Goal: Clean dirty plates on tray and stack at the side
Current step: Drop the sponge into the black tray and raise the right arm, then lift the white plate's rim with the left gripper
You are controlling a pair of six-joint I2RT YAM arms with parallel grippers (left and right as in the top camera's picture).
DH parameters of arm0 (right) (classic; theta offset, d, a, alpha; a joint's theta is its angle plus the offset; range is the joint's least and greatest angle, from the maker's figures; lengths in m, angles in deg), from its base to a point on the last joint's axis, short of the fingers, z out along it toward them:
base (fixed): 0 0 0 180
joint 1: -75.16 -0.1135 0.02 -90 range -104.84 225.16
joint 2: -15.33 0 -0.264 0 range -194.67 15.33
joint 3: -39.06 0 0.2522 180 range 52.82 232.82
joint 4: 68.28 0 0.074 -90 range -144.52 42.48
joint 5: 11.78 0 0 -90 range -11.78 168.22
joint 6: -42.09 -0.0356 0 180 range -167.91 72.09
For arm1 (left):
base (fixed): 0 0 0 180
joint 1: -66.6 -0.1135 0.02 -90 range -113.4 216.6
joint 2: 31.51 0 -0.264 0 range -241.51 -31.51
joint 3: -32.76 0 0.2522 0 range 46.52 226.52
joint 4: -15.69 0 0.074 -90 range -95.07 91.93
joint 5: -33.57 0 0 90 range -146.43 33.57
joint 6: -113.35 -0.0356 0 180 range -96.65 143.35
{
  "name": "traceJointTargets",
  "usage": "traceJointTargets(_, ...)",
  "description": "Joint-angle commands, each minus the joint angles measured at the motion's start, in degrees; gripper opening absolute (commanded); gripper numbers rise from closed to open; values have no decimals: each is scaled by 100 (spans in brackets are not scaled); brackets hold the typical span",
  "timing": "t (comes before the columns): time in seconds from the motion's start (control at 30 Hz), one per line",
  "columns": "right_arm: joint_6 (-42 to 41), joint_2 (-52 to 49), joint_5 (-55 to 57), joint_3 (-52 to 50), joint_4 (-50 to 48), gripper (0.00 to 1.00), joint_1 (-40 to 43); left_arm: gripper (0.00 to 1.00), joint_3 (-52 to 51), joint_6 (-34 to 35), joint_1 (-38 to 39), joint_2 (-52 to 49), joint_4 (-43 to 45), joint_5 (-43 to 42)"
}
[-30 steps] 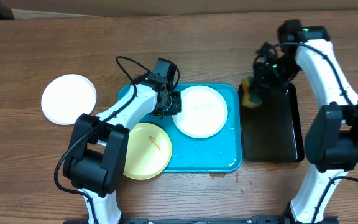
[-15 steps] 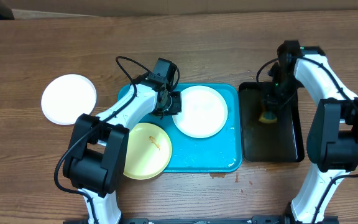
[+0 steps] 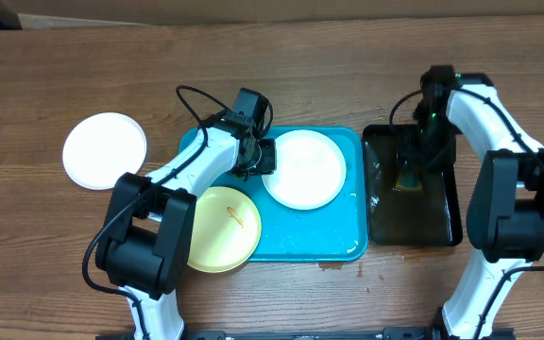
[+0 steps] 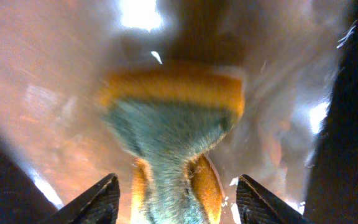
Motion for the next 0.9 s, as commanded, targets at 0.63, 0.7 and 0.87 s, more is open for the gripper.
traceJointTargets(0.63, -72, 501, 55, 957, -352, 100, 1676, 4, 125, -476, 101, 94, -61, 146)
traceJointTargets(0.7, -72, 501, 55, 957, -352, 100, 1679, 4, 258, -525, 15, 94, -216, 240)
traceJointTargets(0.87, -72, 501, 55, 957, -352, 100, 1679, 11, 511, -527, -138, 94, -382, -203)
